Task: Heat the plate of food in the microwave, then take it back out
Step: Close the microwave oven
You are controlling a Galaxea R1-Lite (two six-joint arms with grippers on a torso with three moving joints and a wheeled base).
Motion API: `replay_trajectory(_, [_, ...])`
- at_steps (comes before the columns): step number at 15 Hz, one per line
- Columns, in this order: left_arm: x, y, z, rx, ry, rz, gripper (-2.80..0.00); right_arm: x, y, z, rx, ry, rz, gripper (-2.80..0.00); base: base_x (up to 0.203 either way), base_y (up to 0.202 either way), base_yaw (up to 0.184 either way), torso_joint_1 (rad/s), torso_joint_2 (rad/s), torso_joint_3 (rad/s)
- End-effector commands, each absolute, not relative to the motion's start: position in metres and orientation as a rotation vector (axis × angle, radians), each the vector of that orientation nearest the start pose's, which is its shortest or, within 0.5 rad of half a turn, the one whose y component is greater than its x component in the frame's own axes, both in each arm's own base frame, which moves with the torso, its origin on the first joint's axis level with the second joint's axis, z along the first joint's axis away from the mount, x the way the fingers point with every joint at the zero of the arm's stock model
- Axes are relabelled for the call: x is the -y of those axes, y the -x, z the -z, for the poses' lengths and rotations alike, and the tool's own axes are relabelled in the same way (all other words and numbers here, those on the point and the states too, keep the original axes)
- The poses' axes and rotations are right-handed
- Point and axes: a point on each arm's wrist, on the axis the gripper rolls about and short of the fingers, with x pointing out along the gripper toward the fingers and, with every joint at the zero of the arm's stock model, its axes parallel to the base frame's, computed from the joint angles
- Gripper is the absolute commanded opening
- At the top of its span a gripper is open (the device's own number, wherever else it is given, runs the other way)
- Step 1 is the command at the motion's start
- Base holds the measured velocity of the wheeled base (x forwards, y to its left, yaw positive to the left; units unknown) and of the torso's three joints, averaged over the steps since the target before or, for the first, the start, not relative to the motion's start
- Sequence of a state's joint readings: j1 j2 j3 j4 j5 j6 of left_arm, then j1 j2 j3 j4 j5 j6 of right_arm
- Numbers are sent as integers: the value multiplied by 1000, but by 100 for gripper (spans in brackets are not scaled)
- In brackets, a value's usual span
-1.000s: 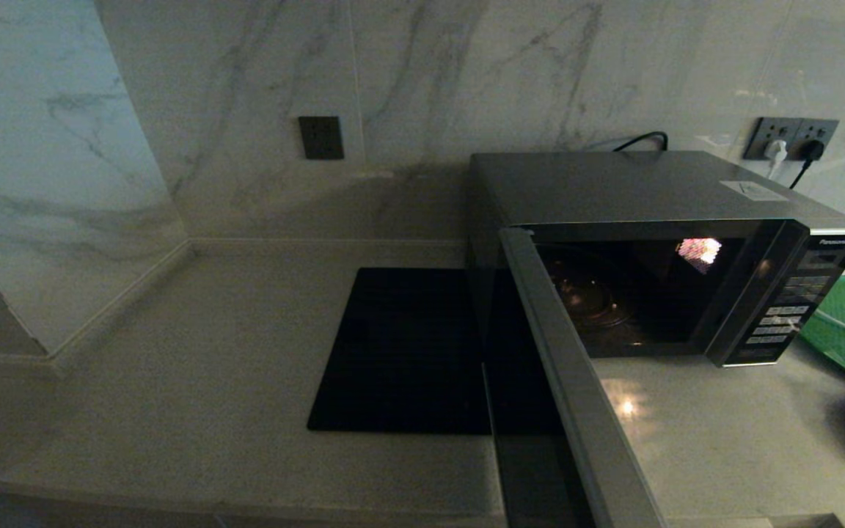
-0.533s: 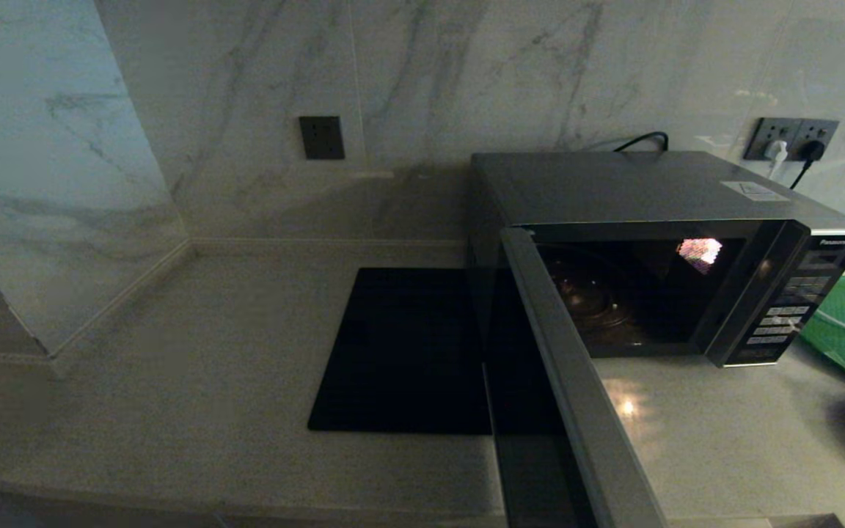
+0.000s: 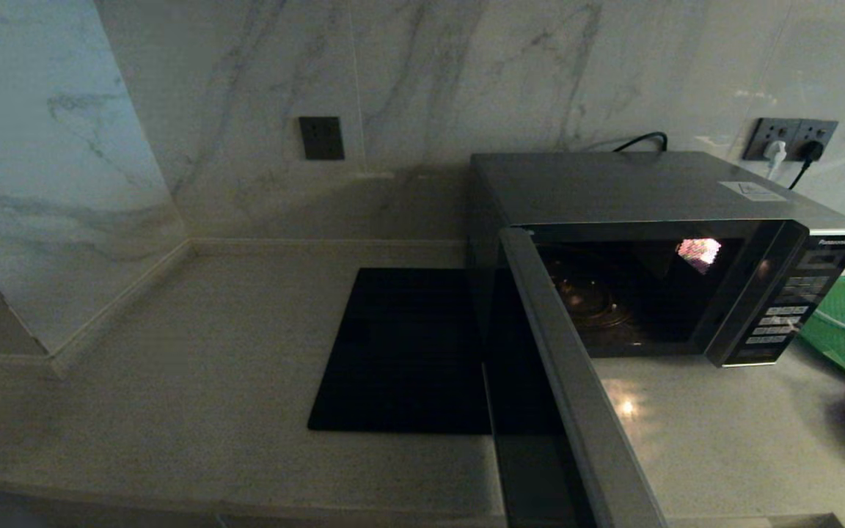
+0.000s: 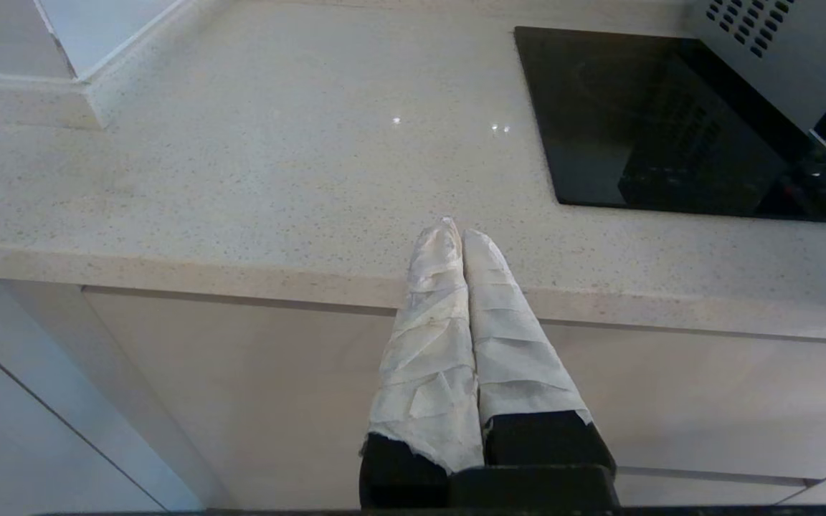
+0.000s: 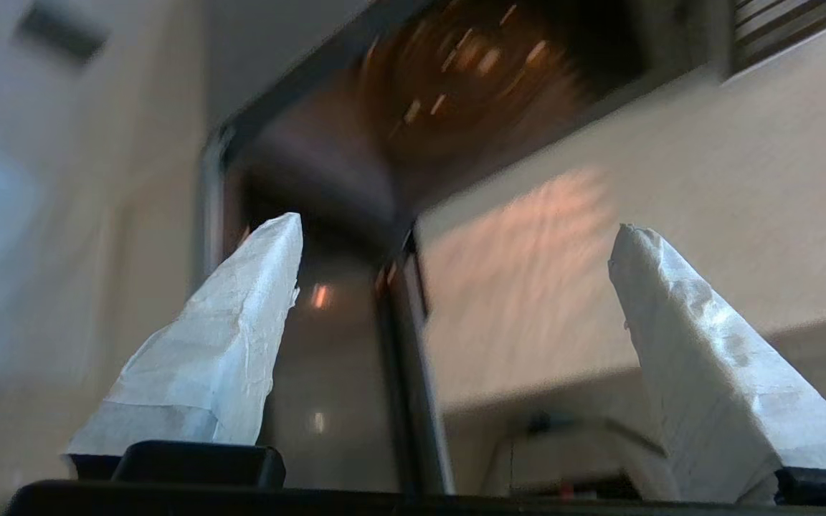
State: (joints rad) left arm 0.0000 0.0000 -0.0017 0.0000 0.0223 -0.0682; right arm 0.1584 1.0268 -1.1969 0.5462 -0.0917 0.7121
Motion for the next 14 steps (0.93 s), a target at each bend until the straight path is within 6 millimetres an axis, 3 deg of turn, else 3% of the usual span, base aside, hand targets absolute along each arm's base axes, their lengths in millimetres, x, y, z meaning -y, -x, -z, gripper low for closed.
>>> replay_trajectory(1, [-1,23,-76,2,69,-23,-280,-20,-95,-333,-404,-644,5,0,0,0,0,0,0,0])
replay_trajectory(3, [-1,23,-76,2,69,-23,-280,-23,-102,-331,-430,-635,1,0,0,0,0,0,0,0])
replay_trajectory(4, [-1,23,-76,2,69,-23,-280,-24,-107,-330,-443,-633,5,-280,0,0,0,0,0,0])
replay_trajectory(10, [-1,23,-76,2,69,-23,-280,-39,-111,-332,-475,-518,-123,-280,0,0,0,0,0,0])
replay_trajectory(14, [-1,23,-76,2,69,-23,-280,-48,-113,-332,-472,-318,-202,-280,0,0,0,0,0,0])
